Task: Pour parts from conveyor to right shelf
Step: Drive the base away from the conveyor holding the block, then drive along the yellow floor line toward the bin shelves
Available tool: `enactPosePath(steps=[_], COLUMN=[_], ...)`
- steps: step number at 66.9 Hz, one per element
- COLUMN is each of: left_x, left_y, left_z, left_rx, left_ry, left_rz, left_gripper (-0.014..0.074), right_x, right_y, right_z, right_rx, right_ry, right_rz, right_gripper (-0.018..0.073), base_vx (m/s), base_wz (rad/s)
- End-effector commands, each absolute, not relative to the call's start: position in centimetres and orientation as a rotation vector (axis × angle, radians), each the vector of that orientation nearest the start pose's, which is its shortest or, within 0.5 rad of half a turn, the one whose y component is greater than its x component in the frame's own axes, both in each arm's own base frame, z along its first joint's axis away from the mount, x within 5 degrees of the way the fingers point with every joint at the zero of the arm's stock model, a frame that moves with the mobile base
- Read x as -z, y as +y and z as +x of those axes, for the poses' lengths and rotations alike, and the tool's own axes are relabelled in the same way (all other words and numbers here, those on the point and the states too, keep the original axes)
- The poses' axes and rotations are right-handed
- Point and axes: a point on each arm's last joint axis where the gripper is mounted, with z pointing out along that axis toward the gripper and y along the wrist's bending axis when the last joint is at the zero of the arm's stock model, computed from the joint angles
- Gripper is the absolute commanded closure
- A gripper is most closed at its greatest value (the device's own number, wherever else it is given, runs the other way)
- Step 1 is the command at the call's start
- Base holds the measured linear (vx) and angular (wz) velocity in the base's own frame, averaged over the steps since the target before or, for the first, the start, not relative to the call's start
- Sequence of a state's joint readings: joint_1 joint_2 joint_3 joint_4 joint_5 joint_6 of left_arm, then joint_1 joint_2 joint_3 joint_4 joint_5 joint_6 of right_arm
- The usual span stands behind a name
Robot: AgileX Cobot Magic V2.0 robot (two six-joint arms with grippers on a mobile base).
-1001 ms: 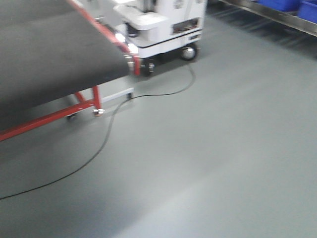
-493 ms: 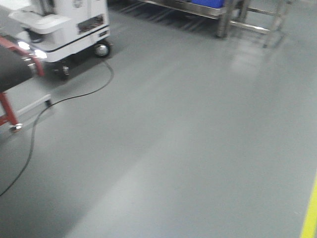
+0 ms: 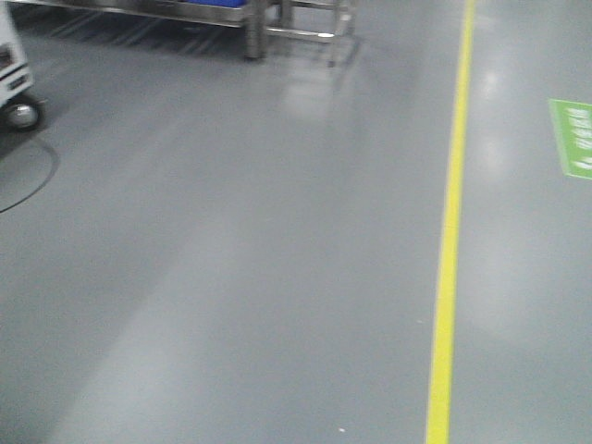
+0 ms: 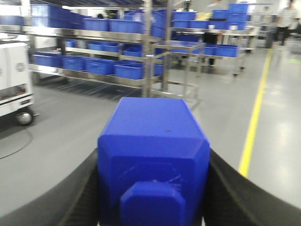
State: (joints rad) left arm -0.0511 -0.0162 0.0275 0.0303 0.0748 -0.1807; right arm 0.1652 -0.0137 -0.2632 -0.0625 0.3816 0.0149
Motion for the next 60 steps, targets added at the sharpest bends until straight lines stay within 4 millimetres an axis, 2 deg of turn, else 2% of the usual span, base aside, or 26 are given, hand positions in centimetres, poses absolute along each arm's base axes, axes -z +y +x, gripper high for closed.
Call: enactPosePath(steps=[1, 31, 60], left_x=[-19.79, -19.79, -19.79], left_y=[-0.32, -0.32, -0.32], left_z=[5.64, 5.64, 5.64], left_rx=[0.176, 0.176, 0.176], left_ry=[1.509, 1.509, 1.509], left_rz=[-0.081, -0.081, -0.081], left_gripper=[0.0603, 0.0603, 0.0603], right_x=[-28.14, -28.14, -28.16], right_y=[0.34, 0.34, 0.34], right_z=[3.24, 3.24, 3.24], right_rx=[-0.067, -0.067, -0.067], right_ry=[1.483, 1.483, 1.48], right_rz=[-0.148, -0.148, -0.148], right_gripper=[0.0564, 0.0564, 0.0564], base_vx=[-0.07, -0.02, 0.11], base_wz=[-0.73, -0.63, -0.33])
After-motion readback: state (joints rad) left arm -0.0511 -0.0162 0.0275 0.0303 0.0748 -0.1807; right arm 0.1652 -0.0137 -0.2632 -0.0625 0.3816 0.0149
